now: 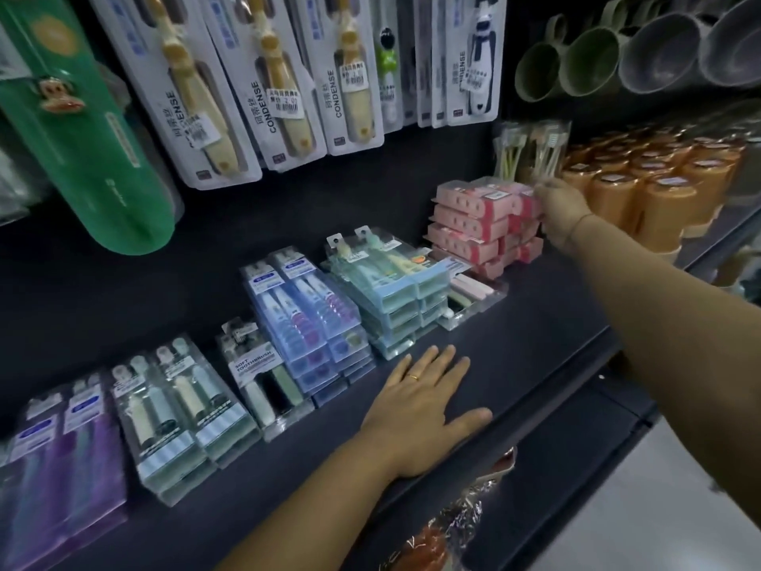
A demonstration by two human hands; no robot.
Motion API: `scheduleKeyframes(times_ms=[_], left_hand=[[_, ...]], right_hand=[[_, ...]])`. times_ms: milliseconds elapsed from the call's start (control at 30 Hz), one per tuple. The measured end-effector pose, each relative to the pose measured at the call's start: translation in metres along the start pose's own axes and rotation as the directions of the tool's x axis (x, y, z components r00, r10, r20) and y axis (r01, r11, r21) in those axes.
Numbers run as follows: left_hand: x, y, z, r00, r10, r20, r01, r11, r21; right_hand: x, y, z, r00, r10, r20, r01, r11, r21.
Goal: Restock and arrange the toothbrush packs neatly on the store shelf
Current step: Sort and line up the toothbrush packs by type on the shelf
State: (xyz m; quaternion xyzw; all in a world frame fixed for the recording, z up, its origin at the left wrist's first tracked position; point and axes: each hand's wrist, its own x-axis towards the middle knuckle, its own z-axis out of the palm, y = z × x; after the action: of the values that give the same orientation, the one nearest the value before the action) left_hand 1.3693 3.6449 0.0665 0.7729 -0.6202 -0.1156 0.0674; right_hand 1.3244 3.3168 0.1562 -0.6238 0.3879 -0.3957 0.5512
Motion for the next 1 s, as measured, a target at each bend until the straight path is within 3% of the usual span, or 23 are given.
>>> scheduleKeyframes(times_ms=[467, 533, 633, 767, 900, 1000], left_hand=[[0.001, -0.001, 0.004, 1.000, 0.005, -0.022, -0.005, 1.000, -0.007], [0.000, 0.000, 0.002, 0.999, -0.003, -0.035, 0.002, 1.000, -0.026], [-0.012, 0.000, -0.005, 0.989, -0.038, -0.141, 0.026, 0.996, -0.086], [-0.068, -0.016, -0.024, 0.924, -0.081, -0.373, 0.049, 0.994, -0.095], [-0.176, -0.055, -0.038, 0.762, -0.097, -0.640, 0.101, 0.994, -0.031], [-0.273, -0.098, -0.038, 0.597, -0.207, -0.775, 0.307, 0.952, -0.018]], right_hand=[[-0.018, -0.002, 0.015, 0.999, -0.009, -0.045, 0.006, 0.998, -0.068], [-0.035, 0.000, 0.017, 0.985, -0.096, -0.143, 0.078, 0.989, -0.124], [-0.089, -0.004, 0.031, 0.906, -0.323, -0.272, 0.272, 0.939, -0.209], [-0.205, -0.010, 0.077, 0.819, -0.572, -0.040, 0.564, 0.816, -0.127], [-0.323, -0.010, 0.141, 0.754, -0.577, 0.315, 0.606, 0.796, 0.007], [-0.396, -0.010, 0.190, 0.657, -0.558, 0.507, 0.601, 0.794, 0.093]])
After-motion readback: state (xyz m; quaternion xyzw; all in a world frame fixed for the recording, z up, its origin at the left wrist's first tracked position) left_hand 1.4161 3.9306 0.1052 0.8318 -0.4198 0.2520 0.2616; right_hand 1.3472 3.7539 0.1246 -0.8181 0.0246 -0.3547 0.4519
